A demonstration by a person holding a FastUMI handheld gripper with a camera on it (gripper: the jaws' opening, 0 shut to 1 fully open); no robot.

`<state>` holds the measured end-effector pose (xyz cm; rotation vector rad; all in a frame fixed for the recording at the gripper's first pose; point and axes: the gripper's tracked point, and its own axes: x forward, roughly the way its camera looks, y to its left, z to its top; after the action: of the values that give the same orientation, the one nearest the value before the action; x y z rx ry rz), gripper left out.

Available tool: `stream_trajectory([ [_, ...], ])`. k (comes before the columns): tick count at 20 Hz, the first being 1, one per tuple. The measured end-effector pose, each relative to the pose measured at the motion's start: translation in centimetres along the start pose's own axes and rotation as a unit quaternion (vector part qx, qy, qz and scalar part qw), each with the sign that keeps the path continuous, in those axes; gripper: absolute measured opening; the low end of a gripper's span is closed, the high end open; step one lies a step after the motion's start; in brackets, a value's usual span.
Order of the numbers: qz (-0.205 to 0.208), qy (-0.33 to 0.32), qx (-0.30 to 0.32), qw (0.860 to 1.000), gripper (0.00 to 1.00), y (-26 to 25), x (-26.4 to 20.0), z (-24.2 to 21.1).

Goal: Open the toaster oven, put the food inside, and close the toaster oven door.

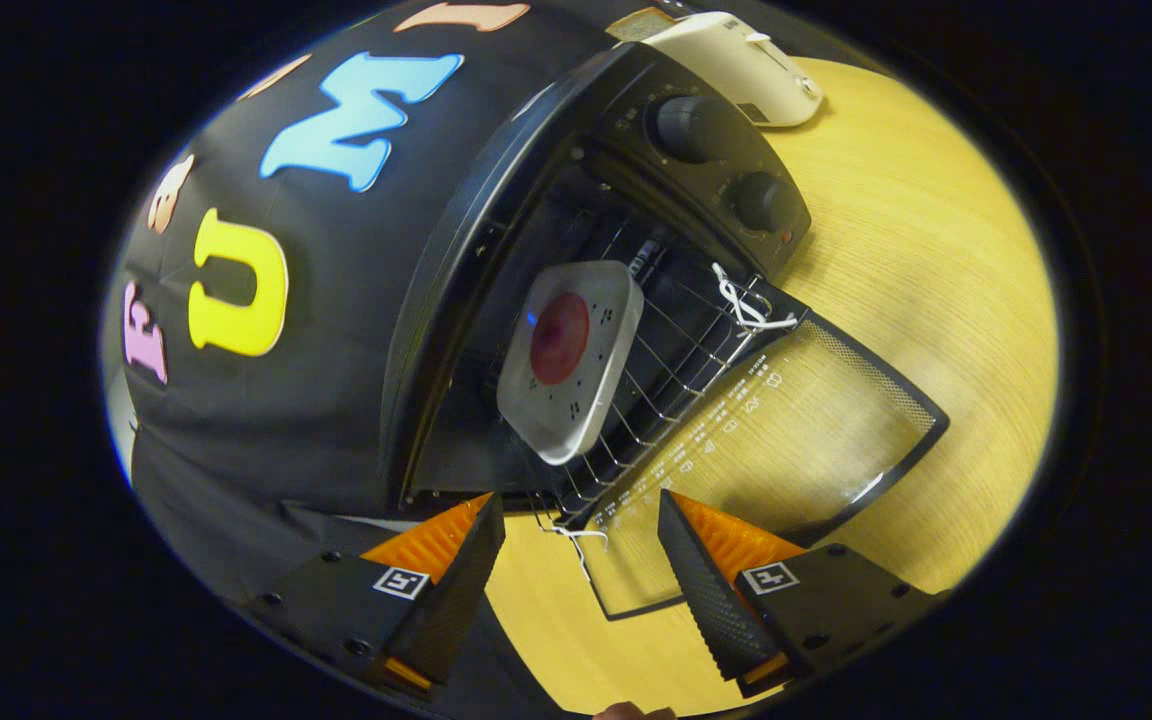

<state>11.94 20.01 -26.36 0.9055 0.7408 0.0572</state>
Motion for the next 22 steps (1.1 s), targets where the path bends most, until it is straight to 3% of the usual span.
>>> stream_trajectory([
  [5, -0.042, -0.002, -0.107, 0.993, 0.98, -1.9, -1.3, -1.7],
  [10, -0.066, 0.021, -0.202, 0.977, 0.98, -3.0, -2.2, -4.7],
  [17, -0.132, 0.043, -0.329, 0.934, 0.98, -5.9, -3.1, -7.1],
  [22, -0.164, 0.066, -0.376, 0.909, 0.98, -7.5, -3.5, -8.7],
])
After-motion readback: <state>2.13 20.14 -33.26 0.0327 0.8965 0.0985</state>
